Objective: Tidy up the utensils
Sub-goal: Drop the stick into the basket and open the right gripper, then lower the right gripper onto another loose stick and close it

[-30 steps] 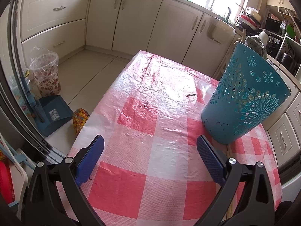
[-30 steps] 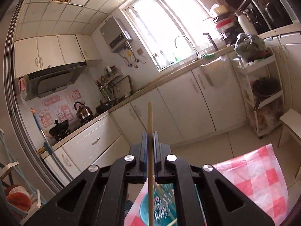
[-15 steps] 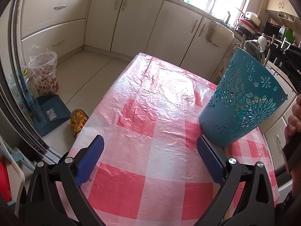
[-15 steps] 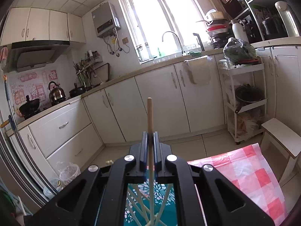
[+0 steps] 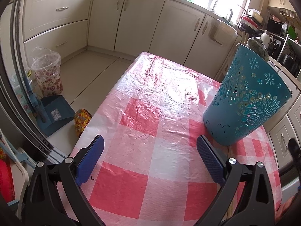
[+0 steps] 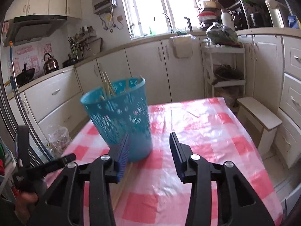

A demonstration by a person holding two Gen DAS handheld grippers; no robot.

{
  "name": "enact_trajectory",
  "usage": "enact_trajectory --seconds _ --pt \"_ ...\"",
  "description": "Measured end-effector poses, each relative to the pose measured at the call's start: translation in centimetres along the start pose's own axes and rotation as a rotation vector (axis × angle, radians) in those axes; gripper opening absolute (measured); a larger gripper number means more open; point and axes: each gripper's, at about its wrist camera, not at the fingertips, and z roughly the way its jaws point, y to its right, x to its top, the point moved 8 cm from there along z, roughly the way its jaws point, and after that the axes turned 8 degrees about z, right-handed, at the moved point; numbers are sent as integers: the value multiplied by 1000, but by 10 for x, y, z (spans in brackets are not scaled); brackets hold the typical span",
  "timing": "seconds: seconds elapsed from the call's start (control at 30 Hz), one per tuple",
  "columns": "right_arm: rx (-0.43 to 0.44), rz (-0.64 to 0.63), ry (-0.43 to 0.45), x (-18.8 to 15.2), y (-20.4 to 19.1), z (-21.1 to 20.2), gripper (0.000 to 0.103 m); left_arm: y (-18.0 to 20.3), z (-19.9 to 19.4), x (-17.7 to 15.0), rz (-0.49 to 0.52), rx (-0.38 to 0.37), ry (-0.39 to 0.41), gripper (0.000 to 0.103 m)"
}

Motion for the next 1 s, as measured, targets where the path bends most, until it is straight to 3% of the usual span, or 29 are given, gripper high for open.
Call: enact_trajectory --seconds 0.2,0.3,0.47,0.67,1.0 --pt "-53 16 -92 -18 16 25 43 -2 1 0 -5 12 -3 95" --pt "-56 28 -111 -21 21 28 51 -2 1 -1 -6 10 -4 95" --pt "-57 47 -131 -27 26 28 52 -2 1 -1 -4 9 -4 95" --pt "-45 2 -135 -31 15 26 52 -2 1 -1 -3 9 -4 95" --pt "41 -142 -283 -71 -38 24 47 -2 0 -2 1 16 -6 95"
